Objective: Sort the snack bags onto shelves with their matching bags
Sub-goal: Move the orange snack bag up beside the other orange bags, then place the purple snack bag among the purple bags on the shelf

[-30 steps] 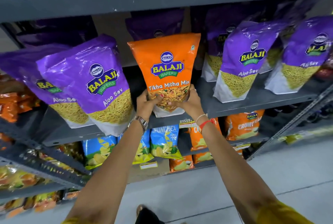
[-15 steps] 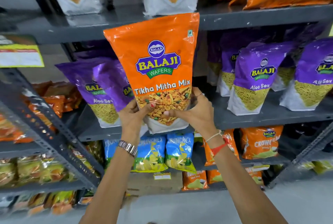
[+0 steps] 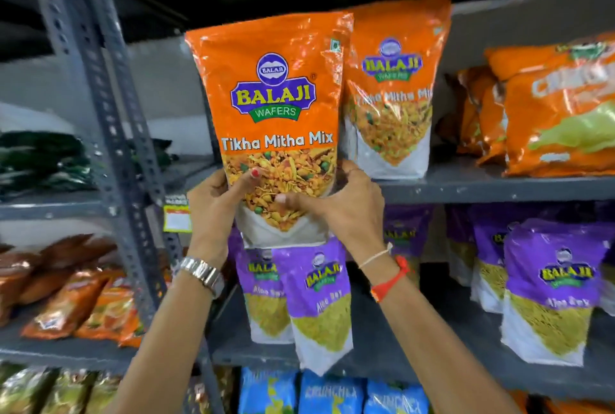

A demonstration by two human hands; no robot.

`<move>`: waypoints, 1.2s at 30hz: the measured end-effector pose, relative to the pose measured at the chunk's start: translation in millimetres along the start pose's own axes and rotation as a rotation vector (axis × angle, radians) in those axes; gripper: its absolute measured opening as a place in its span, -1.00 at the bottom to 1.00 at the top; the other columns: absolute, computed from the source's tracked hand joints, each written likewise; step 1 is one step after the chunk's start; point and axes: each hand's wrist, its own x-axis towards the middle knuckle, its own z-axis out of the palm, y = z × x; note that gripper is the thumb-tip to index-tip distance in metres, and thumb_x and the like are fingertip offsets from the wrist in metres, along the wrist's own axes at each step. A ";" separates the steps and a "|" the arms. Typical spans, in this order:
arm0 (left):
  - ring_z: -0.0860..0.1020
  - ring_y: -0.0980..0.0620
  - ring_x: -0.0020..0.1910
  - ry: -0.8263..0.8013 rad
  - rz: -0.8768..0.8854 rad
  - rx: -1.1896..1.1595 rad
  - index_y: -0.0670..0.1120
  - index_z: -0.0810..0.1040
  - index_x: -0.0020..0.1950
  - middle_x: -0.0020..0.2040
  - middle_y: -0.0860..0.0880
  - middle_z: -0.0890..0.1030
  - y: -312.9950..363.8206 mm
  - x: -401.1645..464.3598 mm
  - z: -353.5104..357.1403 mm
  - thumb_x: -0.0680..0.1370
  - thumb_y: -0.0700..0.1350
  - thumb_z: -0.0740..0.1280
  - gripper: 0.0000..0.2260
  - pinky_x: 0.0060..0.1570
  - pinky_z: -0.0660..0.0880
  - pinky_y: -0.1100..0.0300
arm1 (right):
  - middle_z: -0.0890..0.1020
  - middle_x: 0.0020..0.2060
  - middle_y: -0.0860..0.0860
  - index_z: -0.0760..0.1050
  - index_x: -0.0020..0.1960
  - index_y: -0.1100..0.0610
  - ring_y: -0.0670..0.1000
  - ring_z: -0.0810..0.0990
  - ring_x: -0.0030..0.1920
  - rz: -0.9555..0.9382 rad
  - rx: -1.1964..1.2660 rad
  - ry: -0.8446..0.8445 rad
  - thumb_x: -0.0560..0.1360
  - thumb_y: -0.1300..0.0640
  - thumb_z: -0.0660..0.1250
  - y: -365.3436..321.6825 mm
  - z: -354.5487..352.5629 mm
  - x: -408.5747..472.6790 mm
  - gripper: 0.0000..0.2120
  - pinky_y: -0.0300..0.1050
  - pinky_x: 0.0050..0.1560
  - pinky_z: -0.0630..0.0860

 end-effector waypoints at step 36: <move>0.50 0.11 0.20 0.240 0.122 0.150 -0.18 0.39 0.31 0.28 -0.09 0.51 -45.7 117.1 -24.4 0.44 -0.10 0.38 -0.53 0.19 0.44 0.29 | 0.60 0.03 0.07 0.41 0.28 0.15 0.00 0.58 0.00 -0.086 0.162 0.114 0.28 -0.08 0.55 1.1 70.4 75.4 -0.33 -0.06 0.12 0.56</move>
